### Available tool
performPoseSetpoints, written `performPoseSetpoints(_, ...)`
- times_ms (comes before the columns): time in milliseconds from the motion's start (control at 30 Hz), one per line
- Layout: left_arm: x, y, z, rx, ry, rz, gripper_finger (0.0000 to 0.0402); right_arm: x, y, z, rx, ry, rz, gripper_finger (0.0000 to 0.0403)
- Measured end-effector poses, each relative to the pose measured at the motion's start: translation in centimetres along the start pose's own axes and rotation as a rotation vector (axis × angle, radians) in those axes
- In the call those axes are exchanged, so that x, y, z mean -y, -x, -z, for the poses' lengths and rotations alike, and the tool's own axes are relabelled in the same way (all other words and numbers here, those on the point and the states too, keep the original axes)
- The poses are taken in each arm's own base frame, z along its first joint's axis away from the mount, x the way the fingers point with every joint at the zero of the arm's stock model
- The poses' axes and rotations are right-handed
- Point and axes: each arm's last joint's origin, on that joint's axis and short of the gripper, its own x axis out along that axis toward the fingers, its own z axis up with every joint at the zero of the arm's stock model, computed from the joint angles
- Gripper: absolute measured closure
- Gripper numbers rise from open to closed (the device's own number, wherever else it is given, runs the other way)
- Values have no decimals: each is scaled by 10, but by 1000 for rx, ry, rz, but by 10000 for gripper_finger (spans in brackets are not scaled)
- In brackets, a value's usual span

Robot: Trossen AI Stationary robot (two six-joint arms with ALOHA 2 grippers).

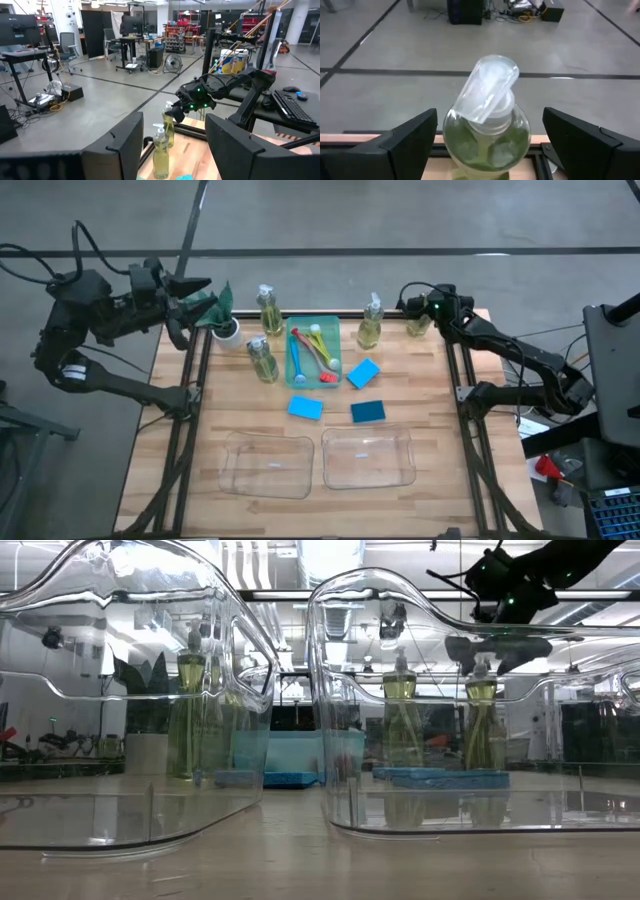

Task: Pick & Place Kitchen Sink Supplies
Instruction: Put the soap dispenser into the right transparent bin

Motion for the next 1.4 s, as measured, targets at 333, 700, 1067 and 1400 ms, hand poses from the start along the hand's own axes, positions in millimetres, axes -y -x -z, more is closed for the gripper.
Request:
performPoseSetpoints(333, 1, -2, 0, 4, 0, -7, 195, -3, -23, 6, -23, 61, 46, 45)
performPoseSetpoints(700, 1, -2, -1, 4, -1, -7, 195, -9, -38, 16, -78, 62, 43, 87)
performPoseSetpoints(1067, 1, -2, 0, 3, 2, -7, 195, -9, -36, 15, -87, 50, 1, 181)
performPoseSetpoints(1400, 1, -2, -1, 7, 26, -13, 195, -9, -16, -12, -43, -49, -133, 186)
